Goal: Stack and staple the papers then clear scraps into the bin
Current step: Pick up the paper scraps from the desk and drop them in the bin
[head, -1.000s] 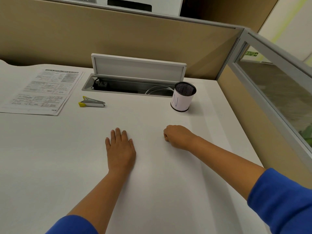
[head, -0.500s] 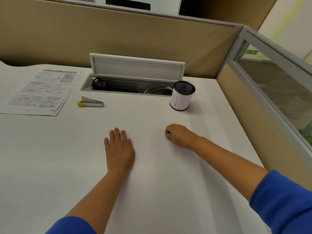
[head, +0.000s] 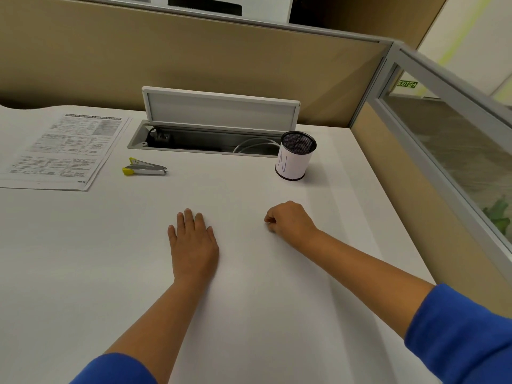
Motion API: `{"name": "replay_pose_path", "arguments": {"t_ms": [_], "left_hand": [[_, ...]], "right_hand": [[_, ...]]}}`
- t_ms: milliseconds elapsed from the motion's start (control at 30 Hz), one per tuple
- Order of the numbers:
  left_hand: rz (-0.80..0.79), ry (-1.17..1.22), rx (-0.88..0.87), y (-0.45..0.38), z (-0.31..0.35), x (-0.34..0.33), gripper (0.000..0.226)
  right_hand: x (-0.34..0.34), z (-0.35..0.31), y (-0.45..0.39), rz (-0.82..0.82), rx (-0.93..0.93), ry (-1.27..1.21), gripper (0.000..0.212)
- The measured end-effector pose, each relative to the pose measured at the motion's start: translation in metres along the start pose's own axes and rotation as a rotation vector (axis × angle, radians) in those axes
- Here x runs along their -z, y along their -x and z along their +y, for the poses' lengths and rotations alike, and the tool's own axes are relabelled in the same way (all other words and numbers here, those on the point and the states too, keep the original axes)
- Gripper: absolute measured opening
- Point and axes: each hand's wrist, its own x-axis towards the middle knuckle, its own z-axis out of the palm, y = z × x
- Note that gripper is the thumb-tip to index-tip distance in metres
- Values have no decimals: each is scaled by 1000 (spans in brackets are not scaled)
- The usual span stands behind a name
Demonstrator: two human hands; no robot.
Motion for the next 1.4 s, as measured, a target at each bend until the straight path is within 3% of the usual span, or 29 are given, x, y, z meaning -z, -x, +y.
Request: {"name": "replay_pose_path", "arguments": {"t_ms": [233,567,867,1033,1400], "left_hand": [[-8,2,-3,1,0,0,48],[-13,-11,-15,1,-1,1,47],[-15,17,-23,2,0,2,47],[-31,12,-33,1,0,4,47],[-46,-2,-47,1,-1,5,50]], "right_hand": [[-3,-6,-3,63,-27,64,27],[-9,-11,5,34,-2,164,29],[-8,-11,9,-7,-70,38,30],[-1,-3,8,96,-250,-264,24],[1,-11,11,59,-345,-203,21]]}}
